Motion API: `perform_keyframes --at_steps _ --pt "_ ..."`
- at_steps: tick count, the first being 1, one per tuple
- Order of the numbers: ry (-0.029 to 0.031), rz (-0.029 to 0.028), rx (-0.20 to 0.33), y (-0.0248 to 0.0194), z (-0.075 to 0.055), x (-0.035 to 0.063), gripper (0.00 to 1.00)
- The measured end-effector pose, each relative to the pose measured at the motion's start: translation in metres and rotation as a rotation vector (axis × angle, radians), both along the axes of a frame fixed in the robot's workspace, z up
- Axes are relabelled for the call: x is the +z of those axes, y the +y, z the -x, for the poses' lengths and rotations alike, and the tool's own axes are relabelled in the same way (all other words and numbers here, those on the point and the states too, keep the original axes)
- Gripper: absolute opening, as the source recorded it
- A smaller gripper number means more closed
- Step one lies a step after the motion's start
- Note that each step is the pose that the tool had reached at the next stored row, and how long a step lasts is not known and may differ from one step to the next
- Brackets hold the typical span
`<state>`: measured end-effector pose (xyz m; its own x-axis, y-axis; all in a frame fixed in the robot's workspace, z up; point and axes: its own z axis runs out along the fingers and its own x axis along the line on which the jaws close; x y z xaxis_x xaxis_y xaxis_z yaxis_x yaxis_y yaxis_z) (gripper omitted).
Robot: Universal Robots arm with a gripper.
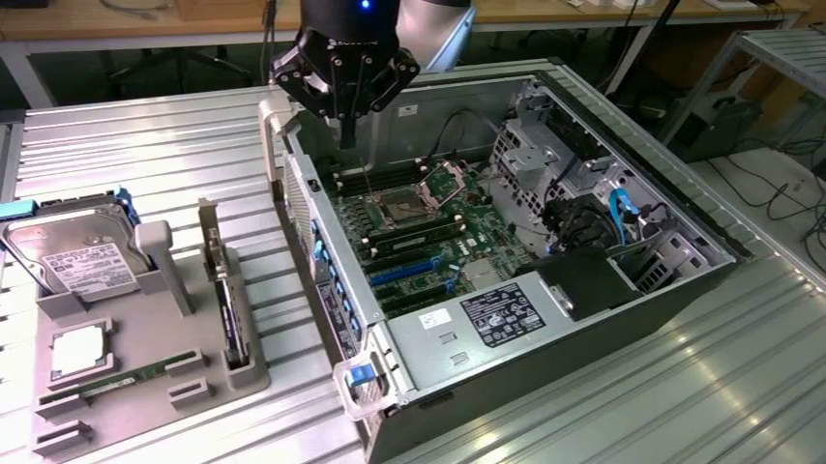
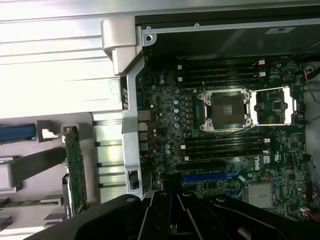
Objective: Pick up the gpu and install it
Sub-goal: 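Reach for the gpu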
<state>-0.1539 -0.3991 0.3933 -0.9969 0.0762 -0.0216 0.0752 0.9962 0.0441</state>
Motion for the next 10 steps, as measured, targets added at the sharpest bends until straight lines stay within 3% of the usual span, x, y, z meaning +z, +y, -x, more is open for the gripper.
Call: perform_keyframes --at_steps 10 --pt "0.0018 -0.0001 0.0 -0.0001 0.0035 0.0 0.11"
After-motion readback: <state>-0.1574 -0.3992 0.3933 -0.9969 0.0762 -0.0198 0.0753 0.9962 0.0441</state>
